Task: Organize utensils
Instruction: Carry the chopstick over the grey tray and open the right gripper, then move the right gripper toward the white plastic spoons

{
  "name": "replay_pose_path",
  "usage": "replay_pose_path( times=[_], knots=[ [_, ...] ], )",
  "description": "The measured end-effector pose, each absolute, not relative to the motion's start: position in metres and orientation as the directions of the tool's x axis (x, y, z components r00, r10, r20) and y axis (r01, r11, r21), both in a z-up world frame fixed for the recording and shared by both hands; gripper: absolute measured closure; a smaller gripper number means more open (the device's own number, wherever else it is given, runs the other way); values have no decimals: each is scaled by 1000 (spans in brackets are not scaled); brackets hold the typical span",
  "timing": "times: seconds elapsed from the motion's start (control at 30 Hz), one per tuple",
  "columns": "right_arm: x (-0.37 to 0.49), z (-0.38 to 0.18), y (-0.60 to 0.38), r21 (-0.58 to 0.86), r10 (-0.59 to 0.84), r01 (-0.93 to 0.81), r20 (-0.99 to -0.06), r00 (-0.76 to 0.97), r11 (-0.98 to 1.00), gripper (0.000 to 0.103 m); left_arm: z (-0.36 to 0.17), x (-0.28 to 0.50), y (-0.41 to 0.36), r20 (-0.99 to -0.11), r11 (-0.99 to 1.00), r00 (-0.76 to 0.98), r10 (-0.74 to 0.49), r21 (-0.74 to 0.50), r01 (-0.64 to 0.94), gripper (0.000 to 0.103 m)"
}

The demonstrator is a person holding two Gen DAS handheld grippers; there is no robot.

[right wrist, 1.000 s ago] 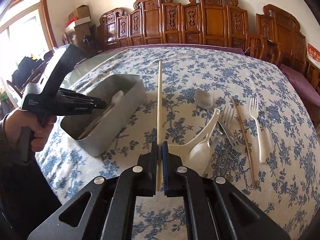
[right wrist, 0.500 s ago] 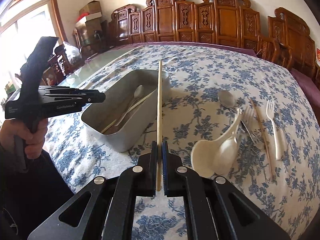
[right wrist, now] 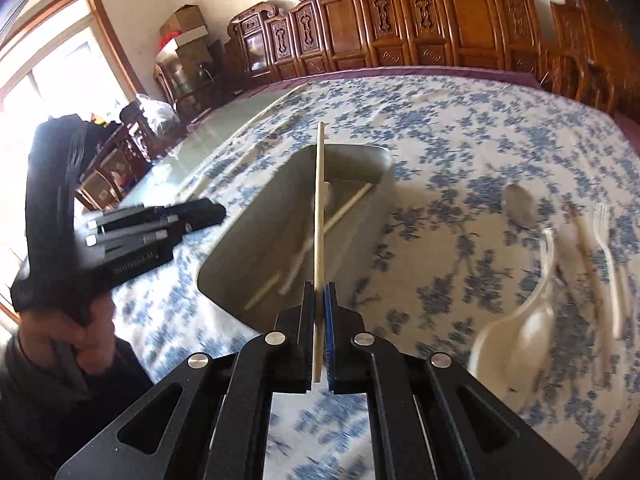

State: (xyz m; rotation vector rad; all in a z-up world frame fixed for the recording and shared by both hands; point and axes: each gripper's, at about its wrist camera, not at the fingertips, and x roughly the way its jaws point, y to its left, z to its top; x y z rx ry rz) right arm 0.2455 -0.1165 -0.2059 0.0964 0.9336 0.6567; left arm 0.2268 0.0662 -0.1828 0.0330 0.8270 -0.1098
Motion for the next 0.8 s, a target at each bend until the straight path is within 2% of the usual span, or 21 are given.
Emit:
replay_pose_path(
  times=[0.37, 0.5, 0.8],
  knots=[
    [268, -220, -76, 348, 513, -429, -775, 369, 834, 97, -174, 227, 79, -720, 992, 683, -123, -73, 101, 84],
    [275, -228, -72, 391, 544, -418, -759, 358, 820, 94, -174, 226, 80, -720, 993, 684, -120, -73, 97, 84],
    [262, -207, -88, 317, 524, -464, -734, 432, 827, 94, -170, 224, 74, -717, 990, 683, -140, -83, 116, 84]
  ],
)
